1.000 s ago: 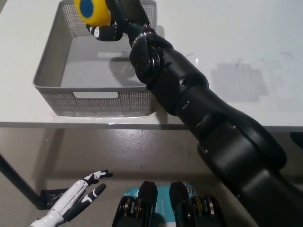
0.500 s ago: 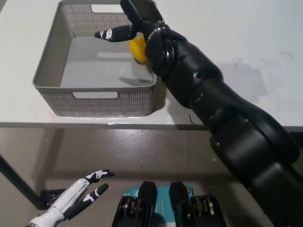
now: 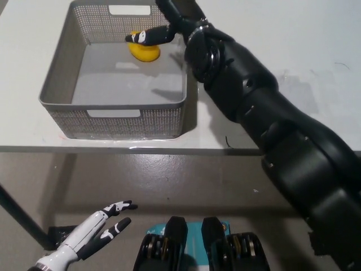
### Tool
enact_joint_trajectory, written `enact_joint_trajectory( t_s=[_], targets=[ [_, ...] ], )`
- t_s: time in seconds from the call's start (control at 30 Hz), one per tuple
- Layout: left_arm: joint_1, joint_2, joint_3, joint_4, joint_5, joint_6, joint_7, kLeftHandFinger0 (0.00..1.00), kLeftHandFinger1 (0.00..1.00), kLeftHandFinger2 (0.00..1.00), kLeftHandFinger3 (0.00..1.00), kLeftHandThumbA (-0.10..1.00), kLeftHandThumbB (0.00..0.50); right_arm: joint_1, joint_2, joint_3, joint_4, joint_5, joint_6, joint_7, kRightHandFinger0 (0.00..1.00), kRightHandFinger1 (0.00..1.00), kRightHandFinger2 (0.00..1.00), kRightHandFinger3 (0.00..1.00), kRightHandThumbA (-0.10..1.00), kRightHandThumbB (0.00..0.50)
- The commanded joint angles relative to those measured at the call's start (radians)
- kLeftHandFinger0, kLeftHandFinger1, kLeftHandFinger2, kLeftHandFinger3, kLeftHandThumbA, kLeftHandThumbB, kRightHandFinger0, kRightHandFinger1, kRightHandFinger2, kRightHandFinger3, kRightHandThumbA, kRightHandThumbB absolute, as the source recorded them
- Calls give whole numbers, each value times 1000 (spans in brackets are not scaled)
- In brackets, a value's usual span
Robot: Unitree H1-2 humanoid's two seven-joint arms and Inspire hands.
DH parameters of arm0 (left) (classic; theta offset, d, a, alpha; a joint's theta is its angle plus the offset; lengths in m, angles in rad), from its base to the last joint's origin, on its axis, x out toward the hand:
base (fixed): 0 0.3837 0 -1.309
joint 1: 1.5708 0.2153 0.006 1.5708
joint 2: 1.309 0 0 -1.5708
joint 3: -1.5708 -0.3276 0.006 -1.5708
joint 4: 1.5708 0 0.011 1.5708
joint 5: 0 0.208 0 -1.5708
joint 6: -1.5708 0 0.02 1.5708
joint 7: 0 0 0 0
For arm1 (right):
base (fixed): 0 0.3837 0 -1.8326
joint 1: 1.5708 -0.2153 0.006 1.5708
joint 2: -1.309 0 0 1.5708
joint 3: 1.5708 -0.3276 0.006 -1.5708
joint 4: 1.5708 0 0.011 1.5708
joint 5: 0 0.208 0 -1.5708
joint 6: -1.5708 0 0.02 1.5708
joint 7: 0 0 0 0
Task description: Use the right hand to pick up a yellow duck toy and place it into a container on the left hand side
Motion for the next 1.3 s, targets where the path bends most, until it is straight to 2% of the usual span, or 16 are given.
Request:
enact_joint_trajectory(
  t_s=[0.0,0.13,0.4,0.5,0.53,0.57,0.6,0.67,0.73,0.8,0.97,1.03,1.07,1.13,1.17,1.27],
  targets=[
    [-14,25,5,-24,-5,7,-14,1000,1000,1000,1000,1000,471,-46,-78,-37,-133,33,-40,16,1000,1000,1000,1000,1000,500],
    [-11,30,4,-20,6,-2,-10,1000,1000,1000,1000,1000,476,53,-173,-74,-452,30,31,71,1000,1000,1000,1000,1000,500],
    [6,28,15,-21,3,-16,4,1000,1000,1000,1000,1000,434,272,-353,-194,-1072,92,157,211,1000,1000,1000,1000,1000,500],
    [7,26,22,-10,-7,-25,9,1000,1000,1000,1000,1000,439,328,-387,-227,-1199,111,177,233,1000,1000,1000,1000,1000,473],
    [7,26,25,-9,-11,-21,9,1000,1000,1000,1000,1000,441,356,-400,-240,-1257,115,197,244,1000,1000,1000,1000,1000,451],
    [7,24,28,-6,-15,-24,12,1000,1000,1000,1000,1000,444,415,-414,-265,-1348,133,221,251,1000,1000,1000,1000,1000,407],
    [7,23,30,-2,-17,-28,15,1000,1000,1000,1000,1000,444,450,-418,-280,-1395,146,229,251,1000,1000,1000,1000,1000,403],
    [9,20,36,0,-24,-31,19,1000,1000,1000,1000,1000,444,501,-417,-295,-1438,165,207,236,1000,1000,1000,1000,1000,385],
    [12,17,46,4,-38,-34,24,1000,1000,1000,1000,1000,442,601,-395,-319,-1527,186,197,203,1000,1000,1000,1000,1000,415],
    [17,18,49,4,-42,-35,23,1000,1000,1000,1000,1000,442,676,-373,-333,-1574,200,162,165,1000,1000,1000,1000,1000,422],
    [11,12,63,21,-68,-57,30,1000,1000,1000,1000,1000,467,935,-301,-350,-1596,308,-75,64,1000,1000,1000,1000,1000,413],
    [11,12,72,27,-72,-60,36,1000,1000,1000,1000,1000,483,995,-272,-335,-1580,311,-124,48,1000,1000,1000,1000,1000,447],
    [9,12,75,31,-68,-64,41,1000,1000,1000,1000,1000,485,1028,-255,-326,-1570,322,-154,43,1000,1000,1000,1000,1000,427],
    [12,12,80,31,-66,-62,45,1000,1000,1000,1000,1000,494,1081,-230,-307,-1545,327,-196,44,1000,1000,1000,1000,1000,431],
    [14,12,83,31,-68,-62,45,1000,1000,1000,1000,1000,494,1102,-218,-299,-1529,325,-221,41,1000,1000,1000,1000,1000,410],
    [22,7,90,26,-67,-59,45,1000,1000,1000,1000,1000,497,1173,-167,-273,-1457,300,-316,13,1000,1000,1000,1000,1000,394]
  ],
)
